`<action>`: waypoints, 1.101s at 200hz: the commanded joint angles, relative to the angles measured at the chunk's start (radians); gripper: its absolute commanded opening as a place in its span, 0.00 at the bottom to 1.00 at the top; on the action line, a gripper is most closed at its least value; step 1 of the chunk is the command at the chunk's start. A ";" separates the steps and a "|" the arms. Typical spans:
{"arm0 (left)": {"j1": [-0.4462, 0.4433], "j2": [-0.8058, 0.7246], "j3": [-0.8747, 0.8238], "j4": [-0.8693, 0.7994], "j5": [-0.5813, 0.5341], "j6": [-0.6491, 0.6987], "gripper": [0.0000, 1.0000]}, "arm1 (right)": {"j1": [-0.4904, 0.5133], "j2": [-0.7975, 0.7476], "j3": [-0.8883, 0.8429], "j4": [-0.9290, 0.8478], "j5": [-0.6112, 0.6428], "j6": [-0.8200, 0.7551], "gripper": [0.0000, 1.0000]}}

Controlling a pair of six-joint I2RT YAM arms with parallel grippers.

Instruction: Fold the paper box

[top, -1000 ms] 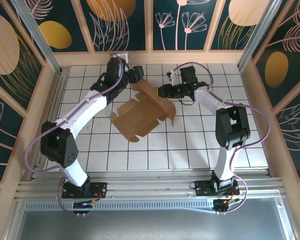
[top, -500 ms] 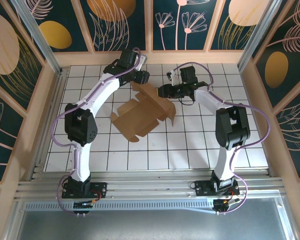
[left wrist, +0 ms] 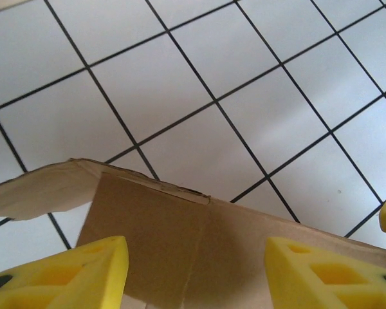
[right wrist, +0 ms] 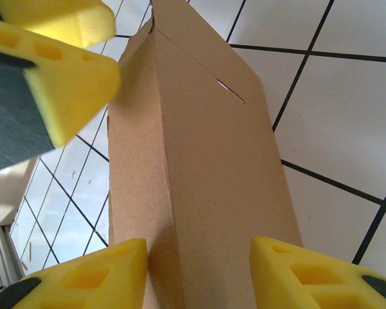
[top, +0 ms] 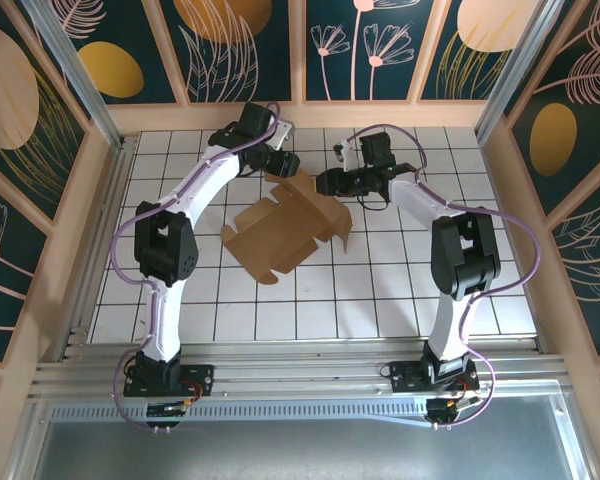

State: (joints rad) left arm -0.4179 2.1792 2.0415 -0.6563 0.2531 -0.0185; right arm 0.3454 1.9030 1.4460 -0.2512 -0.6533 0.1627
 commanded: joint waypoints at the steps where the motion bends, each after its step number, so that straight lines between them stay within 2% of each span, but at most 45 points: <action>1: 0.001 0.049 0.025 -0.034 0.026 0.004 0.60 | -0.008 0.001 0.003 -0.042 0.003 -0.011 0.46; 21: 0.002 0.060 0.026 -0.029 0.023 0.004 0.62 | -0.007 0.002 0.001 -0.043 0.001 -0.012 0.46; 49: 0.002 0.071 0.013 -0.015 0.089 0.001 0.62 | -0.007 0.002 -0.002 -0.041 0.000 -0.008 0.46; 83: 0.002 0.076 0.005 -0.002 0.181 -0.021 0.54 | -0.008 0.000 -0.001 -0.044 -0.002 -0.008 0.45; 101: 0.002 0.068 0.002 0.003 0.220 -0.030 0.53 | -0.008 -0.002 -0.002 -0.043 -0.003 -0.008 0.44; 117: 0.002 0.050 -0.002 0.003 0.185 -0.031 0.55 | -0.007 -0.004 0.000 -0.042 -0.008 -0.005 0.44; 141: 0.002 -0.008 -0.012 0.013 0.063 -0.027 0.67 | -0.007 -0.003 0.000 -0.042 -0.008 -0.006 0.45; 166: 0.002 -0.085 -0.058 0.061 -0.032 -0.002 0.70 | -0.007 -0.016 0.000 -0.041 -0.014 -0.001 0.50; 205: 0.008 -0.008 0.048 -0.042 -0.026 0.045 0.70 | -0.008 -0.037 0.005 -0.034 -0.026 0.010 0.53; 220: 0.011 0.008 0.049 -0.064 0.020 0.073 0.71 | -0.007 -0.042 0.001 -0.038 -0.031 0.010 0.53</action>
State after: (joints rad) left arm -0.4168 2.1506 2.0529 -0.6453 0.2493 -0.0059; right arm 0.3454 1.9026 1.4460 -0.2810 -0.6579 0.1661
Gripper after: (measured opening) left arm 0.706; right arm 0.529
